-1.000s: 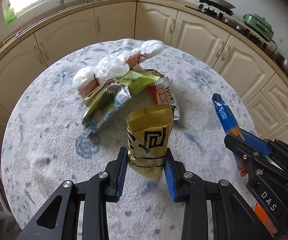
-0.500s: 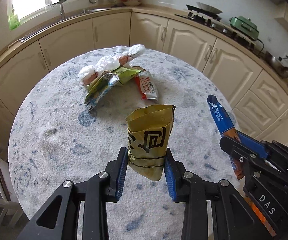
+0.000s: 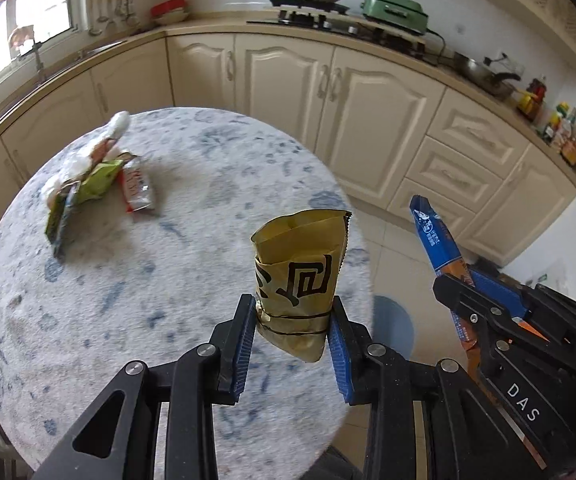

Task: Collect trash
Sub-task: 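Lift the yellow bag and chocolate bar with both tools and carry them over the bucket, then open both tools to drop the yellow bag and chocolate bar into the bucket, then swing both tools back toward the table, then lower the left tool onto the green snack packet while the right tool approaches the white wrapper, then grasp the white-and-red wrapper with the right tool while the left tool holds the green-and-blue packet, then lift the packet and wrapper with both tools and carry them over the bucket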

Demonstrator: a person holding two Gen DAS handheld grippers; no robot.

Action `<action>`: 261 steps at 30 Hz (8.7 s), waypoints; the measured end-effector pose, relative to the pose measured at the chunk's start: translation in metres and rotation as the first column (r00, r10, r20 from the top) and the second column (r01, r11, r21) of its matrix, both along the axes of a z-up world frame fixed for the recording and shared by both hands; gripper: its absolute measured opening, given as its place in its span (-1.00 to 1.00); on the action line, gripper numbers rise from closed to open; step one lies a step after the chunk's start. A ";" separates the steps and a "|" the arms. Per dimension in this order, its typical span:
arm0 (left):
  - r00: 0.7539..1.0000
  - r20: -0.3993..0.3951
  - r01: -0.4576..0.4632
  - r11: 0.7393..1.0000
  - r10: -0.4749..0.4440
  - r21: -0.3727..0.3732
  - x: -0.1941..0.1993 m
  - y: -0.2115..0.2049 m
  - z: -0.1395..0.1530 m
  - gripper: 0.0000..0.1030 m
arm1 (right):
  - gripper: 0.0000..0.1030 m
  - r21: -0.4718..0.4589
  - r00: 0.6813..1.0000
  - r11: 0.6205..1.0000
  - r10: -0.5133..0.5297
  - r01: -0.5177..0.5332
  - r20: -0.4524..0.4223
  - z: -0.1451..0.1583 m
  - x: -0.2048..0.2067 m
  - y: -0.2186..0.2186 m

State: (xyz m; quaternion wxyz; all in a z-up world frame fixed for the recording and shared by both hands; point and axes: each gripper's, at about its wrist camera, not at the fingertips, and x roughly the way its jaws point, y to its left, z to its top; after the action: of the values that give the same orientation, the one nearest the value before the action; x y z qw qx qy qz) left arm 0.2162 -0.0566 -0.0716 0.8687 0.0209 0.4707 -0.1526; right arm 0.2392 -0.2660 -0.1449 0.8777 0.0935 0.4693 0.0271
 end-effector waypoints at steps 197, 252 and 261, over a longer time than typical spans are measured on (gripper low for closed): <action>0.930 0.111 -0.349 0.937 0.351 -0.035 0.149 0.228 -0.055 -0.55 | -0.37 -0.062 0.957 0.957 0.280 -0.284 -0.074 -0.068 0.209 0.217; 0.922 -0.136 0.377 0.920 -0.362 0.107 0.077 -0.244 -0.109 -0.52 | -0.37 -0.139 0.867 0.870 -0.487 0.473 -0.106 -0.081 -0.053 -0.194; 0.913 -0.179 0.397 0.899 -0.367 0.184 0.098 -0.305 -0.147 -0.21 | -0.37 -0.153 0.831 0.843 -0.536 0.516 -0.150 -0.101 -0.073 -0.216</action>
State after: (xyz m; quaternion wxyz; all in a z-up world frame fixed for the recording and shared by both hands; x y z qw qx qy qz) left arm 0.3144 -0.3617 -0.2185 0.7790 0.1968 0.5309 -0.2693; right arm 0.1658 -0.4825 -0.2457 0.8069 0.1746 0.5062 -0.2495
